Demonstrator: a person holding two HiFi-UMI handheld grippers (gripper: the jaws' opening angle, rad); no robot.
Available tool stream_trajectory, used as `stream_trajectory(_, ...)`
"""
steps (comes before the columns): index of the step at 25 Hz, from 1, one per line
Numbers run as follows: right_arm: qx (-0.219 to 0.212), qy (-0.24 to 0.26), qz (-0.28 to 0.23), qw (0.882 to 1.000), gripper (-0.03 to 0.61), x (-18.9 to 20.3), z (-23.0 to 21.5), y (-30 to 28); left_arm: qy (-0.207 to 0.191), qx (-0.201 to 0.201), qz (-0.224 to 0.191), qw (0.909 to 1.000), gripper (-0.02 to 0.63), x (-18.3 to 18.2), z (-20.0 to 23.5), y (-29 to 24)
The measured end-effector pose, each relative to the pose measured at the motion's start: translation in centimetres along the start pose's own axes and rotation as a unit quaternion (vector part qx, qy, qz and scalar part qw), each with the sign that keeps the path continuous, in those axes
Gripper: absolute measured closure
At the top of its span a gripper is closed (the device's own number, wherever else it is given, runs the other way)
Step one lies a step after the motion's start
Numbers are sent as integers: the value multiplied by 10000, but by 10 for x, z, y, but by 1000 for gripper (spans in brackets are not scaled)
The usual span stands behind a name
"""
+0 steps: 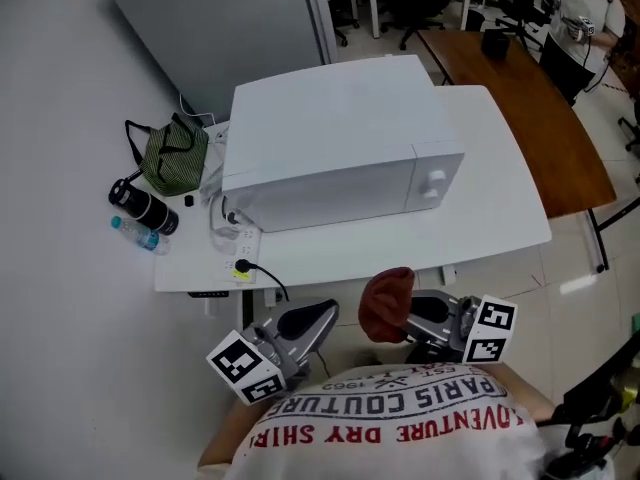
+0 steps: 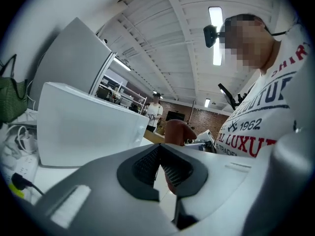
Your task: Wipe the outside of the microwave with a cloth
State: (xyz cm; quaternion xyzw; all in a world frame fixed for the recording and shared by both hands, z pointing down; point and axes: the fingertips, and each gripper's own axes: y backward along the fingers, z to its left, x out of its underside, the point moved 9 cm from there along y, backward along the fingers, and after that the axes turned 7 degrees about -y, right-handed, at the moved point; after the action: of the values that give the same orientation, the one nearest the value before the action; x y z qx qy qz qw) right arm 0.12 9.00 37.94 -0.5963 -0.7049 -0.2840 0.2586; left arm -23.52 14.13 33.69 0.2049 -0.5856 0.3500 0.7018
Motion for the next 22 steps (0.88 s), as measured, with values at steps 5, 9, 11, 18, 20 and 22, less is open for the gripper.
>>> stream_trajectory(5, 281, 88, 79, 9995, 538, 9, 19, -14, -190, 326, -279, 9989, 607, -8, -2, 15)
stream_trajectory(9, 458, 312, 1, 9985, 538, 0, 21, -12, -224, 385, -409, 9982, 607, -11, -8, 15)
stream_trajectory(11, 524, 504, -7, 9974, 538, -7, 25, -13, -229, 419, -417, 9980, 607, -14, -9, 17)
stream_trajectory(18, 547, 922, 180, 9941, 538, -10, 35, -21, -279, 477, -364, 9978, 607, -17, -12, 21)
stream_trajectory(20, 540, 951, 222, 9938, 538, -7, 36, -22, -281, 478, -340, 9979, 607, -16, -13, 23)
stream_trajectory(22, 512, 969, 237, 9937, 538, -5, 38, -24, -298, 472, -355, 9978, 607, -16, -13, 25)
